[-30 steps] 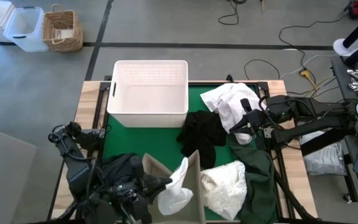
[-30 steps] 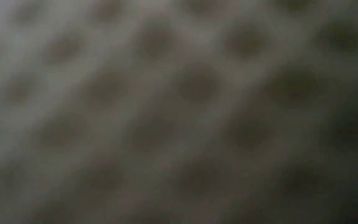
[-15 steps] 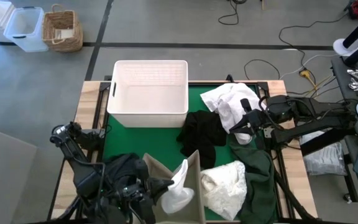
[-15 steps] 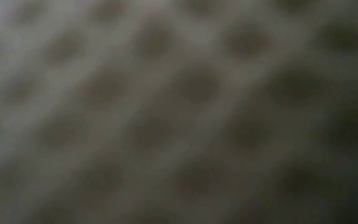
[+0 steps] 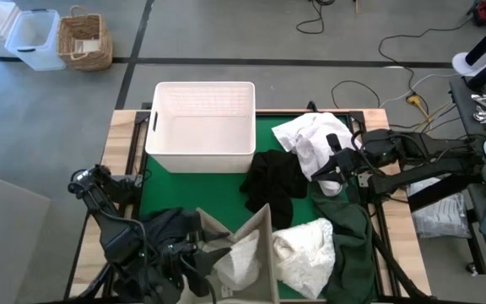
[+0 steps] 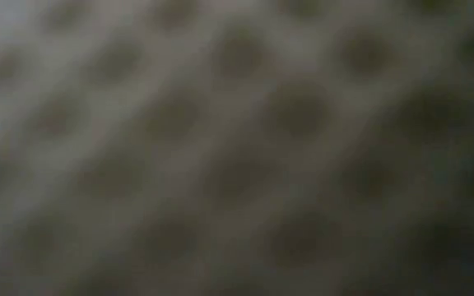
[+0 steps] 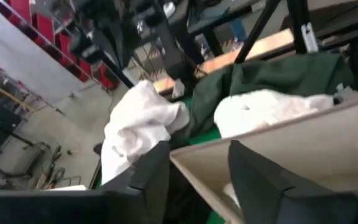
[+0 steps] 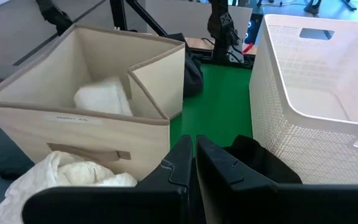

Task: Sort clothes
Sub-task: Adjust the brown laundry organizer

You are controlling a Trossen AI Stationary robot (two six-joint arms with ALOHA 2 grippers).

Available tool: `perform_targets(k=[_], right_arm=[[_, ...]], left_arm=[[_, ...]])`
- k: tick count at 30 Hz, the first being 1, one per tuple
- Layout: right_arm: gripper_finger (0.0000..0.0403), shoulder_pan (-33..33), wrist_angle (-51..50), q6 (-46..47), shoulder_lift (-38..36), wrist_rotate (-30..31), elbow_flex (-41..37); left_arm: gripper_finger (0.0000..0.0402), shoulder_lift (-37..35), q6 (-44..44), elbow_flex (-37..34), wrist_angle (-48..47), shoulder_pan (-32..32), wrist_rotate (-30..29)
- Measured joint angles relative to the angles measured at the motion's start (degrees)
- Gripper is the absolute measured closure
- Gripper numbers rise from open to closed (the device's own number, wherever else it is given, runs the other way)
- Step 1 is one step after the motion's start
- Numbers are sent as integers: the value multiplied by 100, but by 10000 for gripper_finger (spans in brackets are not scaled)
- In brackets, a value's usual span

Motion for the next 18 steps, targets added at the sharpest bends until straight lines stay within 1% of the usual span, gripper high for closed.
perform_targets(k=[2,5,11,15,18], right_arm=[[390,0,18,7,0,-1,0],[390,1,18,3,0,-1,0],[390,1,18,12,0,1,-1],[390,0,18,12,0,1,-1],[390,1,18,12,0,1,-2]], left_arm=[[230,0,-107,0,-276,-2,128],[213,0,-252,-1,-620,-7,542],[208,0,-464,-15,-909,-4,602],[216,-7,-730,-21,-1474,6,809],[250,-7,-1007,-92,-1814,10,866]])
